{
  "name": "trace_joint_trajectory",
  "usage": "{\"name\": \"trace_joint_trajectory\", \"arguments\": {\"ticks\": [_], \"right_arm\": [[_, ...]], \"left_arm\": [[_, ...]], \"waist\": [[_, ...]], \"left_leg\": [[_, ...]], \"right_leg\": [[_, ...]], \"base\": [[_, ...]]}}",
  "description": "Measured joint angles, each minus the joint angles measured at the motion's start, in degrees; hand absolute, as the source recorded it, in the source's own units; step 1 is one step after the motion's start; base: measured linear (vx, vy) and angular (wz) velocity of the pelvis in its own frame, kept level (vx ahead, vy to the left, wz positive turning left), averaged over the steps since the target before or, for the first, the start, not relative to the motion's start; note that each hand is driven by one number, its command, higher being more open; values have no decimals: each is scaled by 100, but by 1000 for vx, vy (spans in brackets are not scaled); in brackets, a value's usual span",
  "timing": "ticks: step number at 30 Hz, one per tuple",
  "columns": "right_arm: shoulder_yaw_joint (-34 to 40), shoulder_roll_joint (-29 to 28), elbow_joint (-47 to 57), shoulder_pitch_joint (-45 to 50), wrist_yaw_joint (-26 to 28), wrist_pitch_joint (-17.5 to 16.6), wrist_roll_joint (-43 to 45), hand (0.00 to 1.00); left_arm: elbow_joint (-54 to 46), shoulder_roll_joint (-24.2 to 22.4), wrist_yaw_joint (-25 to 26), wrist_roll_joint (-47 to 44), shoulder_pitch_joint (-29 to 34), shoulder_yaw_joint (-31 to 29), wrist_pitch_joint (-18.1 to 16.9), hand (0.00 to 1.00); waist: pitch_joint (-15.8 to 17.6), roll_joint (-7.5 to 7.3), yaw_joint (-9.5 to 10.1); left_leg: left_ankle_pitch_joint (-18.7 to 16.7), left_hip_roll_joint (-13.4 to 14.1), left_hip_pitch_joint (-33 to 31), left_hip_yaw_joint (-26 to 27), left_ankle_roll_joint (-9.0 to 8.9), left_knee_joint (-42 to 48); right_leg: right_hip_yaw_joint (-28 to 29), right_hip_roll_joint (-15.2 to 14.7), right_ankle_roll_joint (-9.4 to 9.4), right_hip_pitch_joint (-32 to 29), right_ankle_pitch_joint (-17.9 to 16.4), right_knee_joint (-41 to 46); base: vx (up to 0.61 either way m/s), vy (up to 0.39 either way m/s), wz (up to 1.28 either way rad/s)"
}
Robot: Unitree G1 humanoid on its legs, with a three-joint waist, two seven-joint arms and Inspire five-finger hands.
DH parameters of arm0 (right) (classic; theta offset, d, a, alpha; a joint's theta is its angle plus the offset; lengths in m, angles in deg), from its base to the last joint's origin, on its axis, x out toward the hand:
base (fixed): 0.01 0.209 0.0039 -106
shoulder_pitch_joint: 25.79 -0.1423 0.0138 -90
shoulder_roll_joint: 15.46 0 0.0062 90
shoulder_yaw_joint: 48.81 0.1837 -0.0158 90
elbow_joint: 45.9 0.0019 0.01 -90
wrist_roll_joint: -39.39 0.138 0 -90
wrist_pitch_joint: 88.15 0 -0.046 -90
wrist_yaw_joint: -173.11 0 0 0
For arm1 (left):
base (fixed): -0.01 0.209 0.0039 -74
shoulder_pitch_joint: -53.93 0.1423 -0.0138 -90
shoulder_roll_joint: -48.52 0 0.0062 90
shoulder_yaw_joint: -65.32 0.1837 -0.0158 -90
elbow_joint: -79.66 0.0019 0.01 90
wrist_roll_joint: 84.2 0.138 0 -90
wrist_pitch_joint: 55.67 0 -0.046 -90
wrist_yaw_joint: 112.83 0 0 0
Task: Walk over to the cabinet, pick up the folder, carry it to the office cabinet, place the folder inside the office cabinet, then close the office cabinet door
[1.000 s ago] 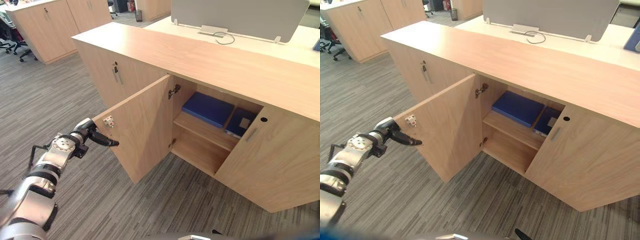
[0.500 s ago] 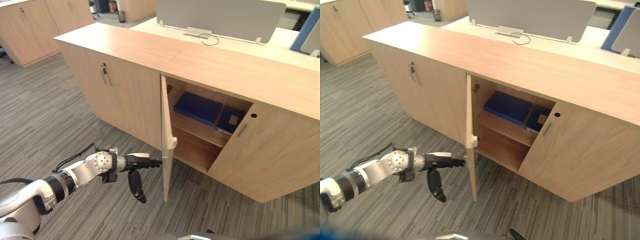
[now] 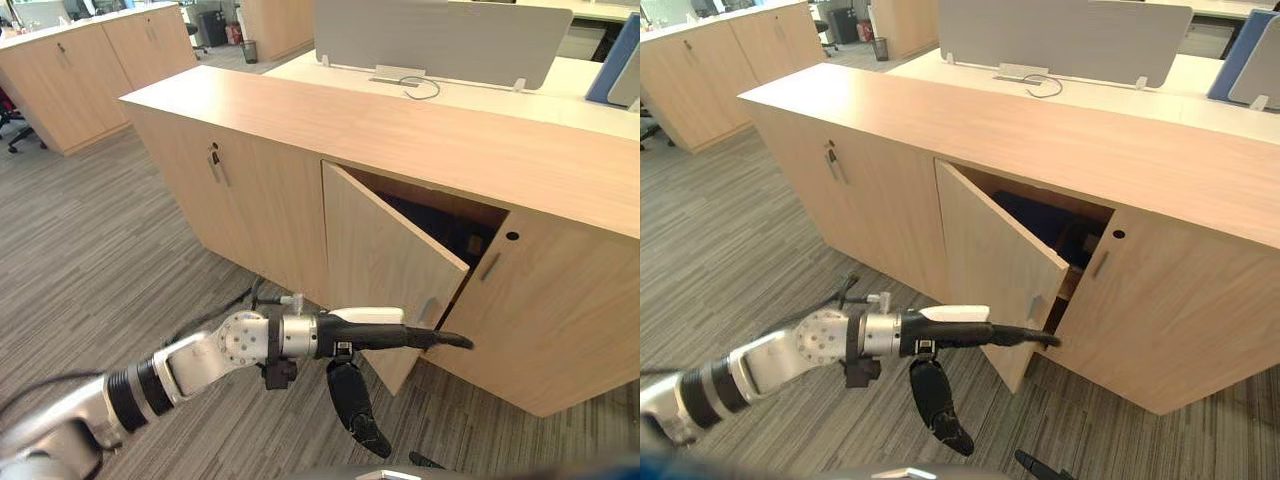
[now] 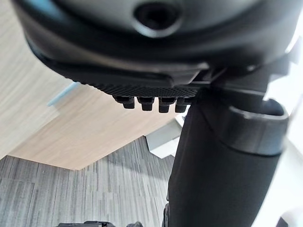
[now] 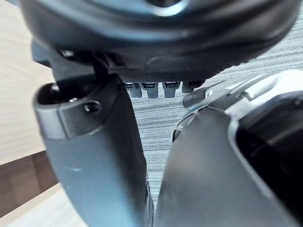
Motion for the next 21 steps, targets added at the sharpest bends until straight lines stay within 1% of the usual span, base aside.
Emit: {"name": "trace_joint_trajectory", "arguments": {"ticks": [1,2,3,4,5,6,7,8,9,10,11,12,13,14,15,16,17,18,19,20,21], "right_arm": [[-117,14,1,4,-2,22,-11,100],[-191,16,2,3,-3,26,-15,100],[-272,0,5,-10,-4,26,-23,100],[-527,9,9,-42,-6,25,-23,100],[-688,30,16,-72,-6,22,-22,100],[-750,48,51,-93,-6,20,-22,100],[-815,42,120,-119,-27,20,-28,100],[-826,38,126,-126,-37,21,-29,100],[-807,41,132,-100,-45,13,-42,100],[-780,15,222,-66,-64,7,-83,100],[-783,19,290,-47,-82,5,-116,100],[-811,23,494,-13,-150,7,-355,100],[-872,20,625,-10,-186,12,-550,100],[-944,45,644,-23,-187,8,-641,100],[-1165,136,735,-52,-197,17,-721,100],[-1344,156,727,-124,-225,23,-749,100],[-1497,148,735,-131,-232,29,-754,100],[-1577,122,738,-165,-233,33,-762,100],[-1606,74,766,-195,-236,35,-761,100],[-1621,8,822,-186,-258,31,-757,100],[-1632,-9,859,-185,-290,27,-747,100]], "left_arm": [[389,-245,30,65,447,-157,-6,100],[657,-375,30,68,663,-246,-8,100],[1346,-709,39,68,1052,-483,47,100],[2146,-1155,105,71,1472,-949,146,100],[2776,-1549,206,82,1762,-1434,219,100],[3375,-1941,387,163,1973,-1948,283,100],[4113,-2396,638,187,2211,-2750,382,100],[4417,-2603,767,189,2339,-3208,419,100],[4844,-2976,1012,179,2584,-4099,499,100],[5183,-3311,1222,-35,2785,-4943,507,100],[5360,-3475,1302,-138,2860,-5351,505,100],[5645,-3723,1481,-415,2984,-5957,505,100],[5852,-3868,1620,-638,3093,-6300,504,100],[5940,-3923,1666,-743,3145,-6403,503,100],[6134,-4062,1702,-879,3251,-6581,489,100],[6393,-4144,1724,-989,3240,-6748,491,100],[6591,-4212,1746,-1034,3254,-6918,491,100],[6753,-4318,1824,-1089,3263,-7104,492,100],[6812,-4409,1889,-1091,3284,-7223,494,100],[6896,-4489,1913,-1095,3296,-7283,492,100],[6932,-4541,1954,-1099,3311,-7439,498,100]], "waist": [[59,-75,-15],[67,-87,-16],[102,-142,-20],[170,-225,-18],[220,-225,-19],[310,-199,-3],[469,-173,57],[521,-195,94],[612,-172,182],[675,-182,232],[707,-181,276],[757,-151,421],[777,-137,520],[777,-137,542],[747,-53,558],[743,-88,556],[655,-182,543],[591,-270,559],[556,-326,577],[517,-371,569],[483,-385,583]], "left_leg": [[5,10,33,24,-1,0],[7,21,47,50,-2,6],[-57,64,17,118,-27,163],[-386,199,-257,165,-47,819],[-723,409,-571,188,-76,1527],[-1023,664,-840,195,-127,2193],[-1140,918,-1125,136,-186,3023],[-1137,1009,-1282,49,-186,3428],[-1129,1107,-1497,-383,-197,4034],[-1114,1060,-1640,-914,-242,4466],[-1217,1000,-1698,-1204,-314,4531],[-1422,833,-1643,-1709,-389,4344],[-1507,663,-1570,-2130,-403,3984],[-1507,563,-1517,-2356,-403,3751],[-1330,486,-1337,-2779,-509,3059],[-1346,391,-1244,-2627,-506,3002],[-1346,315,-1211,-2468,-450,2909],[-1365,286,-1186,-2243,-350,2857],[-1365,255,-1110,-2084,-307,2774],[-1348,214,-1011,-1935,-273,2654],[-1321,199,-859,-1721,-235,2457]], "right_leg": [[29,6,-4,3,-8,18],[53,15,-15,4,-16,24],[111,22,-20,4,-21,41],[174,31,-44,-29,-47,81],[234,93,-57,-104,-84,130],[294,208,-112,-128,-133,153],[422,314,-122,-119,-173,170],[491,354,-129,-110,-174,185],[620,427,-179,-84,-190,271],[757,448,-195,-78,-243,394],[842,433,-195,-76,-265,460],[1059,402,-159,-124,-277,580],[1251,341,-102,-169,-288,661],[1324,293,-53,-205,-311,717],[1472,279,79,-307,-363,836],[1587,196,158,-330,-375,865],[1651,78,196,-327,-329,760],[1723,-7,214,-301,-243,649],[1808,-70,188,-310,-209,598],[1877,-130,171,-312,-165,527],[1964,-172,199,-313,-43,413]], "base": [[-47,-14,-9],[-55,-23,-17],[-66,-46,-24],[-98,-86,-30],[-83,-90,-32],[-65,-87,-41],[-28,-54,-45],[-20,-60,-56],[10,-24,-58],[35,28,-58],[52,83,-69],[77,189,-79],[67,195,-77],[56,264,-69],[22,241,-56],[33,252,-60],[66,254,-62],[88,250,-67],[85,233,-75],[80,193,-81],[91,141,-77]]}}
